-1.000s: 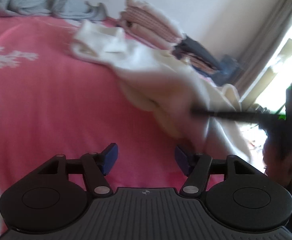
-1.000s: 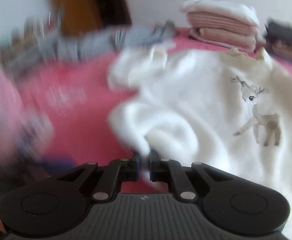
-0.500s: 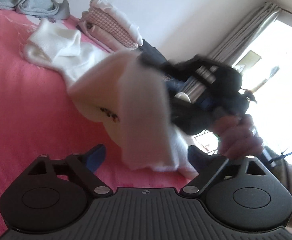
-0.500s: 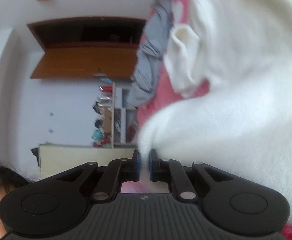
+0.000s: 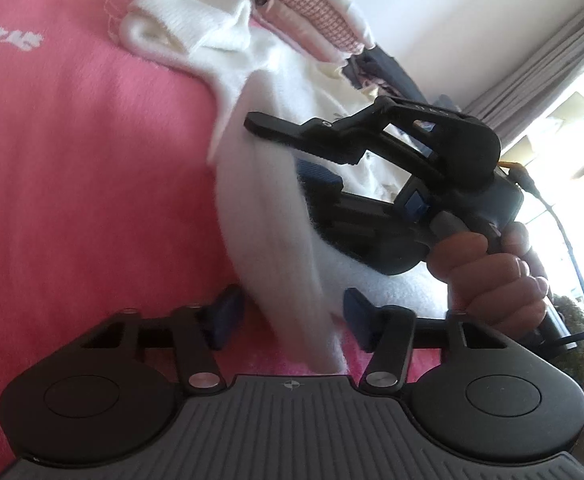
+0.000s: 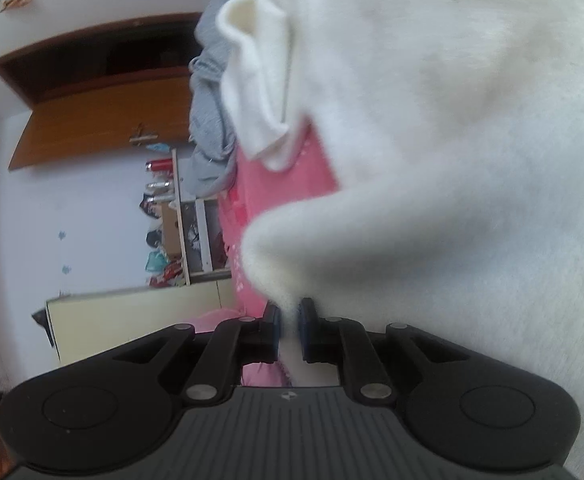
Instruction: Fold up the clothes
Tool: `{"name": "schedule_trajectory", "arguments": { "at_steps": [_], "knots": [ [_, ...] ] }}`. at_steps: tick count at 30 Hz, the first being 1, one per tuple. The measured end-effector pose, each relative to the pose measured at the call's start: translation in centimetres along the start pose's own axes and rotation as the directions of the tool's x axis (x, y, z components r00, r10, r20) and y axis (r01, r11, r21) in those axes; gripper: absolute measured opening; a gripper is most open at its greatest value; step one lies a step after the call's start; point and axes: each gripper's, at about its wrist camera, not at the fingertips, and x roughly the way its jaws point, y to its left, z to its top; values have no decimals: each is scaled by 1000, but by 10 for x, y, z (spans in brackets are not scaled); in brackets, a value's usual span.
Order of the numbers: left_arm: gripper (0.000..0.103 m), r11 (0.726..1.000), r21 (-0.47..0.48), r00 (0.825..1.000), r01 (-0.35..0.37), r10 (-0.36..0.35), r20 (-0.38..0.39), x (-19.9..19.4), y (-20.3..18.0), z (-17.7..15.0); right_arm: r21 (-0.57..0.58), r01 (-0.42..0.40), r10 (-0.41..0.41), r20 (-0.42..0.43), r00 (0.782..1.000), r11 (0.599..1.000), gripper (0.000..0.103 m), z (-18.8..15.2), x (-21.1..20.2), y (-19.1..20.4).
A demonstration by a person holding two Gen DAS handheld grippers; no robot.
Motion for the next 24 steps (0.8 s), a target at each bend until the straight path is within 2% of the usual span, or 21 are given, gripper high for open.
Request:
{"name": "schedule_trajectory", "arguments": {
  "at_steps": [4,6,8,11,19,24],
  "knots": [
    [31,1000,-22,1000,-13,13,-16,0,5,2,44,15,-15,-3,1000,999,19,2,2,-5],
    [29,999,-43,999,-15,13,-29,-1,10,2,29,25,-25,3,1000,999,30,-1,-2,-1],
    [29,998,-57,999,-13,11,-39,-2,12,2,0,46,-46,19,999,999,46,-5,-9,7],
    [29,999,-43,998,-25,23,-55,-3,9,2,-30,97,-95,49,994,995,47,-16,-21,17],
    [31,997,21,994,-78,79,-74,0,-3,-3,2,189,-187,150,971,982,47,-58,-72,18],
    [40,998,-18,995,-64,62,-78,2,-2,-2,53,223,-229,183,956,973,47,-70,-97,9]
  ]
}}
